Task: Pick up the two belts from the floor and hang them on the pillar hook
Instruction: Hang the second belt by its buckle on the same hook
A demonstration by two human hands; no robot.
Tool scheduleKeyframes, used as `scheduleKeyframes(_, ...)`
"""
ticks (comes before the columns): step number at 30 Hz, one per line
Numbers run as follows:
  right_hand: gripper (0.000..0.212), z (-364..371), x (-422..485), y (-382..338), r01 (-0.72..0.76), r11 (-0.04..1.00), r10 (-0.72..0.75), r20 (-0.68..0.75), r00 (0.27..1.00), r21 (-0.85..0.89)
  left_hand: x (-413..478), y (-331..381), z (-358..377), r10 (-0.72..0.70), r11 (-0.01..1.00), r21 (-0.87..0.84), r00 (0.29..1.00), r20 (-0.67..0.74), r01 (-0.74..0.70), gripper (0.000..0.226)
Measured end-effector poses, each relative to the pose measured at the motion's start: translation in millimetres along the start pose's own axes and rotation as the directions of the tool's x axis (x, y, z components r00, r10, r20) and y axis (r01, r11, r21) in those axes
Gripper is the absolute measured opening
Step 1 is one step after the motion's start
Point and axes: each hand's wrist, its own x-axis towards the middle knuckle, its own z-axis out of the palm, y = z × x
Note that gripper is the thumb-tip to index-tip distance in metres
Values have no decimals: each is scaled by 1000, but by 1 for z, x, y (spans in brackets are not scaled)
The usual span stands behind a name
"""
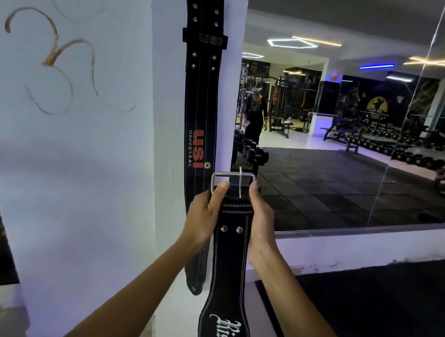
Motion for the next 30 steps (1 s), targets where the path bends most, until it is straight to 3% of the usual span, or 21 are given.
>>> scheduleKeyframes(3, 67, 8, 10, -10, -117, 993, 116, -90, 989, -11, -2, -11, 15, 155, 981, 152, 957, -244, -120, 76)
scheduleKeyframes(6, 84, 4, 18, -17, -257, 964, 253, -63, 966, -66, 0, -18, 19, 216, 961, 226, 940, -265, -158, 81)
scheduleKeyframes(11, 27, -10, 23, -17, -273, 915, 311, 88, 946, -298, 3, -27, 16, 238, 950, 271, 921, -308, -155, 60)
scheduleKeyframes(13, 31, -6, 22, -10, -166, 948, 213, 154, 965, -270, 8, -30, 12, 227, 956, 261, 906, -356, -137, 63)
scheduleKeyframes(15, 50, 0, 24, -1, 68, 967, -32, 151, 988, -244, 13, -31, 7, 222, 962, 238, 896, -384, -137, 66)
scheduleKeyframes(17, 34, 11, 30, 7, 314, 901, -284, 138, 949, -299, 17, -25, 3, 224, 971, 173, 886, -405, -166, 59)
scheduleKeyframes(19, 31, 26, 37, 8, 433, 851, -436, 59, 898, -298, 22, -13, -3, 239, 971, 117, 883, -404, -210, 52)
scheduleKeyframes(24, 37, 88, 81, -12, 555, 796, -586, -82, 806, -242, 75, 18, -37, 219, 976, 100, 861, -459, -195, 71)
scheduleKeyframes(27, 42, 119, 115, -30, 618, 727, -670, -107, 735, -299, 114, 40, -53, 216, 976, 119, 815, -537, -181, 60)
scheduleKeyframes(30, 52, 143, 158, -52, 675, 675, -727, -111, 678, -298, 160, 63, -63, 423, 906, 208, 766, -483, -369, 41)
